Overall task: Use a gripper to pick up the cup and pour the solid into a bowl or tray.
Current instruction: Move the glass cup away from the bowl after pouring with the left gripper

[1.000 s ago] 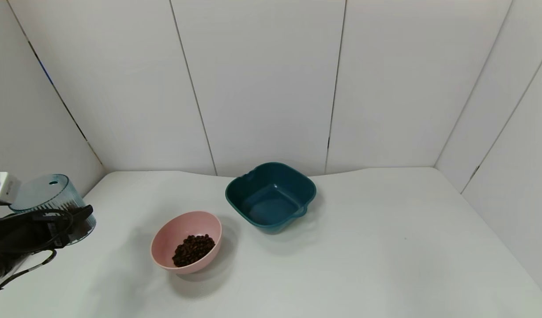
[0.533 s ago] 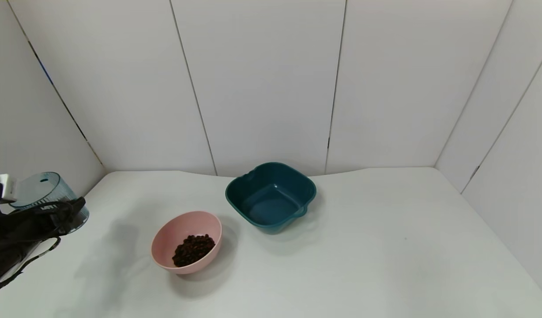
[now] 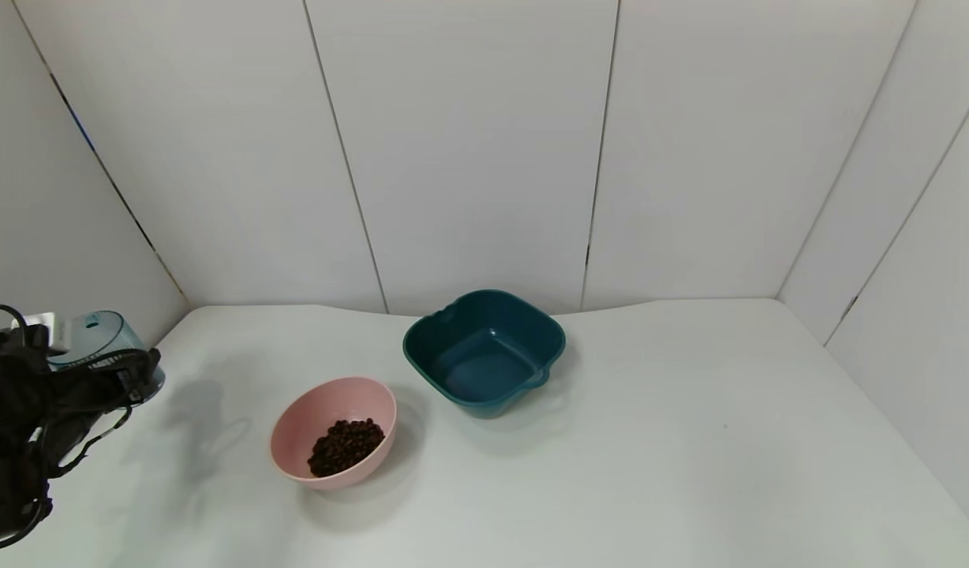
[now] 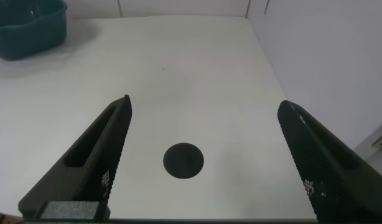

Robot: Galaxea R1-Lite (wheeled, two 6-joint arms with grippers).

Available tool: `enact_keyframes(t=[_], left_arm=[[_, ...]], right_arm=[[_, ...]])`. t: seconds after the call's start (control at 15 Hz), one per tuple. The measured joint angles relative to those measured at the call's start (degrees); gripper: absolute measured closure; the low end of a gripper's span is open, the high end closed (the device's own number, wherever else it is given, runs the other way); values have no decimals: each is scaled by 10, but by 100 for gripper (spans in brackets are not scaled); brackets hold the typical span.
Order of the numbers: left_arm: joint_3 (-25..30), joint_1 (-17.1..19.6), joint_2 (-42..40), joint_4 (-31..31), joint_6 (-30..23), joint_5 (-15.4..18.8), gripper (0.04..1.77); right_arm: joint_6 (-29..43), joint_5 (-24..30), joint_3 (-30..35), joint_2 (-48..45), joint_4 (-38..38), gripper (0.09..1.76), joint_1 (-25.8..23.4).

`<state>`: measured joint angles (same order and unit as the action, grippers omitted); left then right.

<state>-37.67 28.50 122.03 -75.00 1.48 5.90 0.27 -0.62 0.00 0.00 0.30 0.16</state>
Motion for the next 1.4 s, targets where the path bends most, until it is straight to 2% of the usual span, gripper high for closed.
enact_keyframes(t=[0.53,0.8,1.33,1.4], left_arm=[[-72,-40,58,38,2,-40,50],[-94,-49,82,40,2,-48,50],[-101,-52,103,39,1,-54,50],[-101,-52,103,39,1,-54,43]], right_arm=[[0,0,0,0,0,14,0],[0,0,0,0,0,14,0],[0,0,0,0,0,14,0],[0,0,0,0,0,14,0]])
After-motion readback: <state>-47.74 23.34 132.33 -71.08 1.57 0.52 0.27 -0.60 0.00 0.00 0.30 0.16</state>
